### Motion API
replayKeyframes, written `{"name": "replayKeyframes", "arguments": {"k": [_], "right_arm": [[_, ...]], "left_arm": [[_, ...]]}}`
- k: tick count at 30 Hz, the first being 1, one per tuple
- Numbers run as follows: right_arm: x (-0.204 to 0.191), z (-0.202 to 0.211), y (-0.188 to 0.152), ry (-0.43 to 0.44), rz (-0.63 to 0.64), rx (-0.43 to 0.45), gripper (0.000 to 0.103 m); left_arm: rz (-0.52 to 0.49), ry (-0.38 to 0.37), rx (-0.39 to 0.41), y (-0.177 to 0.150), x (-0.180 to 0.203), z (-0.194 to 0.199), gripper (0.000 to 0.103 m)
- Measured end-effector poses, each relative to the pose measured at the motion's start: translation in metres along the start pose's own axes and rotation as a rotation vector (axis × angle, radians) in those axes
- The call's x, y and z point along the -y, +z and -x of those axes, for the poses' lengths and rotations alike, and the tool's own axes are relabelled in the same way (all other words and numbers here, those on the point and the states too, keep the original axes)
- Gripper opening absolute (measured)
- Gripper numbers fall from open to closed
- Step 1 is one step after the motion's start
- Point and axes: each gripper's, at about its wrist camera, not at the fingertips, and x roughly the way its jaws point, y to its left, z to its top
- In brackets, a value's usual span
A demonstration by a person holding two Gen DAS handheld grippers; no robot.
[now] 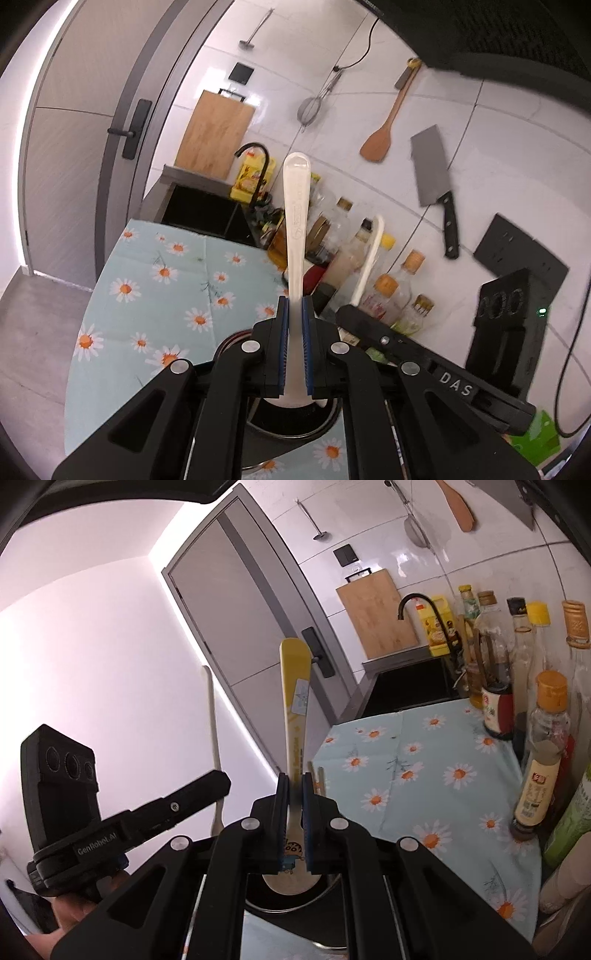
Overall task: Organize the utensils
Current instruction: 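Carry both spoons to the black holder with both tools, then drop the spoons into the holder, opening the left and right tools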
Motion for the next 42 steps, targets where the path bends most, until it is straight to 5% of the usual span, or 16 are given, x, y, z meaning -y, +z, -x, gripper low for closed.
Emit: {"name": "replayKeyframes", "arguments": {"k": [12, 16, 18, 42], "right_arm": [[0.000, -0.018, -0.020, -0.014, 0.026, -0.066, 0.009], [0.005, -0.010, -0.019, 0.026, -0.030, -0.052, 0.031], [0.007, -0.002, -0.016, 0.050, -0.058, -0.035, 0.031], [-0.020, 0.090, -0.017, 0.096, -0.113, 0.035, 0.032]], "left_arm": [[-0.075, 0.063, -0.063, -0.024, 0.006, -0.015, 0.007], [-0.041, 0.076, -0.080, -0.024, 0.002, -0.014, 0.014], [-0.026, 0.081, -0.069, -0.021, 0.003, -0.009, 0.023], [-0.102, 0.020, -0.073, -0.028, 0.049, 0.054, 0.026]]}}
